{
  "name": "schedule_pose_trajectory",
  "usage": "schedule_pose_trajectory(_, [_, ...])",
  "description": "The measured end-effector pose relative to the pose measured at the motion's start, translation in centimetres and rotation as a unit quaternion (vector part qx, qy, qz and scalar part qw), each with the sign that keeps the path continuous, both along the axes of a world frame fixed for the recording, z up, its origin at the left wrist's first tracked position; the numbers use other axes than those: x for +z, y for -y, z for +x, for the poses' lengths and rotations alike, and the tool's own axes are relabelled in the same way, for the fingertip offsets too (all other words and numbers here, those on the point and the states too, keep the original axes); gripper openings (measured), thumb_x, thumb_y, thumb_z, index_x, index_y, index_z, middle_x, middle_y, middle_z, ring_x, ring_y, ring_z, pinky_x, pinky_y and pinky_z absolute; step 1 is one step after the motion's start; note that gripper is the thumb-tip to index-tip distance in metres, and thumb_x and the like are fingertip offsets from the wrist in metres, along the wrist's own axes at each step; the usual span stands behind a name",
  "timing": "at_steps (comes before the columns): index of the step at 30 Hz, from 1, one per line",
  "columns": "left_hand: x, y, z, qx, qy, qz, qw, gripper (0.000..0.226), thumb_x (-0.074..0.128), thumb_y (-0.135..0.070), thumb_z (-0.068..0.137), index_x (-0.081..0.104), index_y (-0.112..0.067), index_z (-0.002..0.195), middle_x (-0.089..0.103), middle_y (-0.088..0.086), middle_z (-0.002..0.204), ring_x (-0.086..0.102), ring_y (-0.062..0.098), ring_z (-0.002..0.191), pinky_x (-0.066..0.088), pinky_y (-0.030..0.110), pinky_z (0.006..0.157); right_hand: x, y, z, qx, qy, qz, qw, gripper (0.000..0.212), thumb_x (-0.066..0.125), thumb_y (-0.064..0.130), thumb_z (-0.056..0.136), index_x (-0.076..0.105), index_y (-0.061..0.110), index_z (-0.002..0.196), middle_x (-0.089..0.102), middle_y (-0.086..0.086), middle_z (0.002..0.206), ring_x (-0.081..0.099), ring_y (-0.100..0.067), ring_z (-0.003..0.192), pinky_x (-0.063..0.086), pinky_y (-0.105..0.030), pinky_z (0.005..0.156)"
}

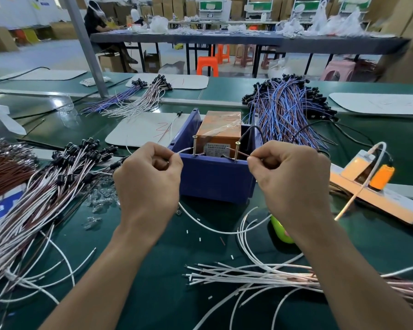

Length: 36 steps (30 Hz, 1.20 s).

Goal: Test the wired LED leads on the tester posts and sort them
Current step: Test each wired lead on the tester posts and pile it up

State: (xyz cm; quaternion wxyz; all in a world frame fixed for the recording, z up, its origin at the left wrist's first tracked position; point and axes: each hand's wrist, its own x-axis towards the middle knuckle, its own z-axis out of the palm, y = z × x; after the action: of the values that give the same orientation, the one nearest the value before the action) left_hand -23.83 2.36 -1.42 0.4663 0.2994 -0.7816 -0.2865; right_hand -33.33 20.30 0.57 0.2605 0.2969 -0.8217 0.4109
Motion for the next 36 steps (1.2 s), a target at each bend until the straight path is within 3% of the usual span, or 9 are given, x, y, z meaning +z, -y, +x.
schedule_pose_trajectory(6, [-0.1,0.1,0.0,-0.005,0.000,-0.006,1.000,0.018,0.077,-0.030,0.087,0.067,-0.028,0.072,0.061,-0.016,0.054,0.062,-0.001,0.066,0.036,0.002,0.059,0.4,-0.1,0.3,0.004,0.008,0.007,1.000,0.009,0.082,0.021,0.084,0.078,0.022,0.075,0.067,0.010,0.060,0.059,-0.008,0.052,0.045,-0.021,0.058])
schedule_pose_trajectory(10, [0.0,-0.2,0.4,-0.008,-0.025,0.017,0.999,0.017,0.071,-0.035,0.081,0.062,-0.028,0.069,0.065,-0.020,0.062,0.060,0.003,0.056,0.039,0.010,0.054,1.8,-0.8,0.4,0.065,0.067,0.004,0.996,0.013,0.081,0.021,0.078,0.076,0.024,0.067,0.061,0.013,0.051,0.057,-0.005,0.049,0.037,-0.007,0.050])
schedule_pose_trajectory(13, [0.0,-0.7,1.0,-0.040,-0.083,0.052,0.994,0.013,0.064,-0.035,0.078,0.062,-0.026,0.070,0.061,-0.012,0.054,0.046,0.009,0.041,0.042,0.027,0.051,2.8,-1.6,0.2,0.094,0.129,0.136,0.978,0.015,0.079,0.025,0.079,0.075,0.029,0.065,0.063,0.021,0.054,0.060,0.002,0.053,0.040,-0.007,0.051])
schedule_pose_trajectory(16, [-0.1,-1.5,1.5,-0.082,-0.097,0.057,0.990,0.020,0.060,-0.035,0.080,0.064,-0.020,0.067,0.060,-0.002,0.050,0.052,0.025,0.042,0.046,0.035,0.046,3.4,-2.2,0.4,0.068,0.179,0.290,0.938,0.019,0.072,0.035,0.085,0.074,0.033,0.066,0.065,0.013,0.057,0.060,-0.004,0.057,0.042,-0.016,0.054])
schedule_pose_trajectory(20, [0.0,-2.3,2.2,-0.109,-0.084,-0.001,0.990,0.031,0.055,-0.028,0.086,0.060,-0.016,0.057,0.056,0.002,0.047,0.055,0.027,0.048,0.045,0.041,0.053,3.9,-4.3,1.5,-0.001,0.194,0.373,0.907,0.024,0.064,0.040,0.092,0.066,0.031,0.069,0.067,0.002,0.079,0.063,-0.022,0.078,0.052,-0.033,0.072])
schedule_pose_trajectory(23, [-0.5,-2.8,2.2,-0.127,-0.095,0.013,0.987,0.039,0.053,-0.022,0.088,0.052,-0.007,0.053,0.046,0.009,0.044,0.044,0.031,0.047,0.038,0.044,0.049,4.2,-7.3,2.6,-0.070,0.173,0.410,0.893,0.026,0.063,0.039,0.091,0.061,0.033,0.066,0.065,0.005,0.077,0.062,-0.023,0.077,0.046,-0.032,0.066])
schedule_pose_trajectory(28, [-2.5,-5.5,2.1,-0.197,-0.021,0.084,0.977,0.025,0.058,-0.031,0.088,0.071,-0.025,0.067,0.046,-0.004,0.042,0.035,0.007,0.040,0.031,0.025,0.045,3.5,-12.1,3.4,-0.133,0.179,0.411,0.884,0.022,0.068,0.036,0.090,0.067,0.039,0.069,0.066,0.007,0.075,0.062,-0.024,0.076,0.051,-0.032,0.069])
schedule_pose_trajectory(31, [-3.7,-7.0,2.3,-0.252,0.034,0.086,0.963,0.026,0.060,-0.037,0.086,0.073,-0.026,0.067,0.041,-0.004,0.040,0.031,0.005,0.038,0.027,0.019,0.040,1.9,-14.4,3.5,-0.148,0.188,0.404,0.883,0.023,0.070,0.034,0.088,0.066,0.042,0.067,0.064,0.012,0.075,0.057,-0.022,0.076,0.043,-0.029,0.069])
schedule_pose_trajectory(36, [-4.7,-8.5,2.3,-0.314,0.084,0.204,0.923,0.027,0.062,-0.039,0.089,0.076,-0.024,0.070,0.069,0.002,0.056,0.062,0.020,0.044,0.052,0.031,0.046,-1.4,-15.4,4.5,-0.125,0.188,0.272,0.935,0.008,0.073,0.032,0.085,0.077,0.038,0.081,0.074,0.012,0.080,0.066,-0.024,0.083,0.048,-0.031,0.073])
